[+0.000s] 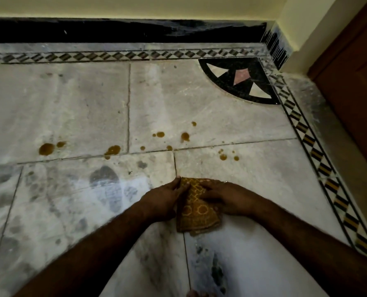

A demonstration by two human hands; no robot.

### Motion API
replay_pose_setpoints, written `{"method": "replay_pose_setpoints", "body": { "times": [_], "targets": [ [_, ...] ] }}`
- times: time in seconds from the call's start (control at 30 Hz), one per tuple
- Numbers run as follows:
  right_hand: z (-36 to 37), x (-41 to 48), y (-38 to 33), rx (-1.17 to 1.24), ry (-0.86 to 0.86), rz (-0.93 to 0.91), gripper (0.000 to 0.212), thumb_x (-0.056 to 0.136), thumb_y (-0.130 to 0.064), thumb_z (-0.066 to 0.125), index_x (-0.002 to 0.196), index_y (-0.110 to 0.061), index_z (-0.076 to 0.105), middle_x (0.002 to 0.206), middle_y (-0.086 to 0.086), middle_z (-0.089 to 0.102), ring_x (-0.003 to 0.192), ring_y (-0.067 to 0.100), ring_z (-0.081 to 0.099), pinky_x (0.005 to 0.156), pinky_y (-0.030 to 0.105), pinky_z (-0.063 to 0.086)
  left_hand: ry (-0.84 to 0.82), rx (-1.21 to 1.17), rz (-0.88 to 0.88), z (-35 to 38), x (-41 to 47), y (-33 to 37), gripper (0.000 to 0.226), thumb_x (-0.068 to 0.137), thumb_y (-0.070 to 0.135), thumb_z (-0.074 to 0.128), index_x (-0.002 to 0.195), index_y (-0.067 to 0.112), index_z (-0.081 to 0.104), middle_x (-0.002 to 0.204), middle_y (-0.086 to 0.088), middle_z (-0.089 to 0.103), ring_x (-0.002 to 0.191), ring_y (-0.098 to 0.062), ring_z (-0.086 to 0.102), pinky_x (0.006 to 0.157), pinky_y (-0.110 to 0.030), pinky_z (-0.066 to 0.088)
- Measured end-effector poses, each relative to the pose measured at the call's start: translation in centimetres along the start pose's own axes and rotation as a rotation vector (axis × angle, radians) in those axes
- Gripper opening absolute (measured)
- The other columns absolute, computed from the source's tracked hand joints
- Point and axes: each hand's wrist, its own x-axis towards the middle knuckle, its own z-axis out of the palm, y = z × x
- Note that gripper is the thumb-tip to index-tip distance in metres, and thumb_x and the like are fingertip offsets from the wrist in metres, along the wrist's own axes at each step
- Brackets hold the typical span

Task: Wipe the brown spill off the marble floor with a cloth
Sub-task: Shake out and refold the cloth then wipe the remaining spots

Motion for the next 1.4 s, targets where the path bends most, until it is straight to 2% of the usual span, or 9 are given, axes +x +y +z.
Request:
{"method": "replay_pose_setpoints", "body": {
  "times": [0.1, 0.27, 0.37, 0.63, 0.73, 0.83, 1.03, 1.23, 1.4],
  "targets": [
    [-1.3, 0.2, 0.0, 0.214, 0.083, 0.058, 0.028, 0.095, -0.017, 0.069, 0.123, -0.018, 0.073, 0.154, 0.000, 0.050, 0.139, 0.017, 0.048, 0.110, 0.025, 0.036, -0.004, -0.031, -0.009, 0.0, 0.3, 0.0, 0.102, 0.090, 0.036, 0.070, 0.160, 0.028, -0.004, 0.169, -0.012, -0.007, 0.143, -0.030, 0.039, 0.104, -0.034, 0.045],
    [0.7, -0.8, 0.3, -0.034, 0.063, -0.033, 0.051, 0.088, -0.014, 0.069, 0.138, -0.021, 0.057, 0.164, 0.006, 0.031, 0.151, 0.025, 0.027, 0.118, 0.034, 0.033, -0.007, -0.049, -0.023, 0.0, 0.3, 0.0, 0.104, 0.088, 0.035, 0.073, 0.160, 0.031, -0.003, 0.169, -0.009, -0.008, 0.142, -0.030, 0.041, 0.107, -0.037, 0.047],
    [1.9, -1.4, 0.2, -0.098, 0.196, -0.098, 0.038, 0.089, -0.015, 0.066, 0.127, -0.014, 0.064, 0.161, 0.013, 0.037, 0.150, 0.033, 0.032, 0.117, 0.041, 0.036, -0.004, -0.044, -0.024, 0.1, 0.3, -0.1, 0.106, 0.087, 0.036, 0.074, 0.159, 0.033, -0.004, 0.169, -0.008, -0.009, 0.141, -0.029, 0.043, 0.106, -0.036, 0.047],
    [-0.5, -1.7, 1.0, 0.667, 0.142, 0.217, 0.025, 0.069, 0.004, 0.084, 0.085, -0.015, 0.080, 0.132, 0.004, 0.068, 0.114, -0.009, 0.055, 0.087, -0.005, 0.035, -0.030, -0.109, -0.037, -1.0, -0.1, 0.7, 0.109, 0.082, 0.037, 0.079, 0.160, 0.032, 0.004, 0.169, -0.009, -0.004, 0.144, -0.029, 0.040, 0.109, -0.034, 0.043],
    [-1.7, -1.6, 0.8, 0.856, 0.157, 0.223, 0.032, 0.070, 0.007, 0.083, 0.072, -0.023, 0.076, 0.119, 0.010, 0.074, 0.104, -0.010, 0.062, 0.091, 0.007, 0.045, -0.057, -0.144, -0.052, -1.1, -0.1, 0.7, 0.114, 0.078, 0.040, 0.083, 0.160, 0.032, 0.005, 0.169, -0.009, -0.005, 0.147, -0.028, 0.035, 0.111, -0.032, 0.039],
    [-1.9, -1.6, 0.7, 0.978, 0.224, 0.224, 0.025, 0.077, 0.009, 0.077, 0.075, -0.016, 0.077, 0.107, 0.019, 0.076, 0.111, 0.022, 0.070, 0.100, 0.030, 0.053, -0.075, -0.186, -0.032, -1.6, -0.4, 0.9, 0.111, 0.077, 0.040, 0.083, 0.160, 0.032, 0.009, 0.169, -0.009, -0.003, 0.153, -0.028, 0.020, 0.115, -0.029, 0.031],
    [-1.6, -0.4, 0.6, 1.317, 0.481, 0.369, 0.015, 0.094, 0.003, 0.058, 0.102, -0.002, 0.070, 0.104, 0.022, 0.074, 0.103, 0.041, 0.069, 0.098, 0.047, 0.053, 0.104, -0.559, -0.014, -2.3, -0.4, 0.9, 0.068, 0.085, 0.040, 0.077, 0.146, 0.034, 0.049, 0.166, -0.006, 0.022, 0.155, -0.018, 0.010, 0.118, -0.031, 0.026],
    [-3.4, -0.2, -1.3, 1.456, 0.614, 0.464, 0.015, 0.099, -0.007, 0.053, 0.099, -0.010, 0.068, 0.094, 0.008, 0.069, 0.087, 0.023, 0.065, 0.073, 0.036, 0.055, 0.352, -0.992, -0.081, -3.9, -0.2, 2.0, 0.014, 0.096, 0.034, 0.065, 0.103, 0.031, 0.077, 0.110, 0.011, 0.075, 0.107, -0.005, 0.067, 0.095, -0.033, 0.054],
    [-4.3, 0.0, -3.4, 1.301, 0.754, 0.604, 0.027, 0.104, -0.029, 0.050, 0.102, -0.012, 0.070, 0.099, 0.006, 0.072, 0.094, 0.026, 0.068, 0.077, 0.035, 0.054, 0.380, -1.335, -0.113, -5.3, -0.4, 3.7, 0.026, 0.102, 0.028, 0.056, 0.088, 0.010, 0.067, 0.084, -0.008, 0.065, 0.083, -0.027, 0.063, 0.078, -0.038, 0.049]
  ]
}}
